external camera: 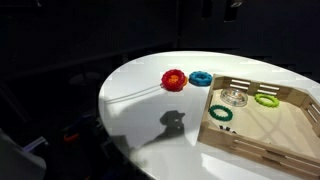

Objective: Remove the clear ring from the wooden tray and place it on the rings pile on the table

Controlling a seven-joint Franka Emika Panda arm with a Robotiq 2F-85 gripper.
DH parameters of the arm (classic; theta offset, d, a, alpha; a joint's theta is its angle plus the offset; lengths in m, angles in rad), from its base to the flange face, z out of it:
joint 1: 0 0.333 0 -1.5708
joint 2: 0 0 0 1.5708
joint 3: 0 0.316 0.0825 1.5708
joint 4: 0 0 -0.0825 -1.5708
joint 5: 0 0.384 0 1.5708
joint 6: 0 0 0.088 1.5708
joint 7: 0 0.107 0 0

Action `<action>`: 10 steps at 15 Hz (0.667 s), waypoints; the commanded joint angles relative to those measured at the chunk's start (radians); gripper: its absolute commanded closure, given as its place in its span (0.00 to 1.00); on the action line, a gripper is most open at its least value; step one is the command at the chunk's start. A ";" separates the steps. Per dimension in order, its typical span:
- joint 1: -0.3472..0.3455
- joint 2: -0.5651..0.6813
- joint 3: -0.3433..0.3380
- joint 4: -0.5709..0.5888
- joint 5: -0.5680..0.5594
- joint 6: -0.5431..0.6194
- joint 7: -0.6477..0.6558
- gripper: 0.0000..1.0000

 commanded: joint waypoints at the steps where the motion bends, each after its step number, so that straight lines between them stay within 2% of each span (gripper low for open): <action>1: -0.002 0.092 -0.033 0.101 0.032 -0.045 -0.021 0.00; 3: -0.001 0.113 -0.042 0.117 0.023 -0.036 -0.012 0.00; 4: 0.005 0.082 -0.039 0.065 0.011 -0.005 -0.002 0.00; 10: 0.005 0.106 -0.044 0.089 0.011 -0.004 -0.002 0.00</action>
